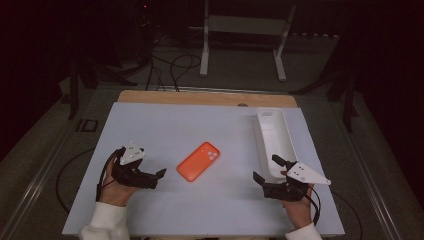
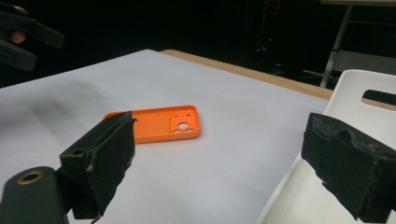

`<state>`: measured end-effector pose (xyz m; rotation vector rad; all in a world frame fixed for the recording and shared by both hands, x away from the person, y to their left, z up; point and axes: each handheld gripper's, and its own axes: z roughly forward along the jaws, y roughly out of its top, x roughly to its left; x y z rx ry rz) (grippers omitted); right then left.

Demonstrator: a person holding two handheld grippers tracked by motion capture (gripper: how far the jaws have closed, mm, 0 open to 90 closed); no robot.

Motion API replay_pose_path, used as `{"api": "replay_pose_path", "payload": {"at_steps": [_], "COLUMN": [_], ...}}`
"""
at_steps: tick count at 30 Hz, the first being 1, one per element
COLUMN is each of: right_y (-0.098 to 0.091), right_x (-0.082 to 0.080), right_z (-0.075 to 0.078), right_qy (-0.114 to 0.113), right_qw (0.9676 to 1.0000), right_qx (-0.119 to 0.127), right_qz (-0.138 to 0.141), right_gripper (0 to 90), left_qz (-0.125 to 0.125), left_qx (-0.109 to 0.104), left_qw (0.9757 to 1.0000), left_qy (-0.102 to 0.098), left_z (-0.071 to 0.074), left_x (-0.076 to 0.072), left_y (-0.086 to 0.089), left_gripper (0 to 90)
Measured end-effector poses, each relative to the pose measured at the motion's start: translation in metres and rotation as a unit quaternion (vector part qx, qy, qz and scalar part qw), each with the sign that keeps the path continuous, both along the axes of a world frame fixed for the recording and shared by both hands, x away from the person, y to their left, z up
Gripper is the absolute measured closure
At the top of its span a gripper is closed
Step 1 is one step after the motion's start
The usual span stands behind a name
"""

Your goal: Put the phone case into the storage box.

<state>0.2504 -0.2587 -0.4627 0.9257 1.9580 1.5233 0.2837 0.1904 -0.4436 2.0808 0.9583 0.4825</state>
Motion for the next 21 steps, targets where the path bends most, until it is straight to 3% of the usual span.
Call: {"api": "replay_pose_path", "payload": {"at_steps": [13, 21], "right_y": [0.000, 0.000], "right_x": [0.000, 0.000], "right_z": [-0.002, -0.002], "right_qy": [0.003, 0.004], "right_qw": [1.0000, 1.0000], "right_qx": [0.001, 0.001], "right_qz": [-0.002, -0.001], "right_gripper": [9.7, 9.7], "left_qz": [-0.014, -0.021], "left_qx": [0.044, 0.058], "left_qw": [0.9980, 0.9966], "left_qy": [0.043, 0.055], "left_z": [-0.011, -0.017], "left_x": [0.024, 0.032], "left_y": [-0.029, -0.042], "left_gripper": [0.1, 0.1]}}
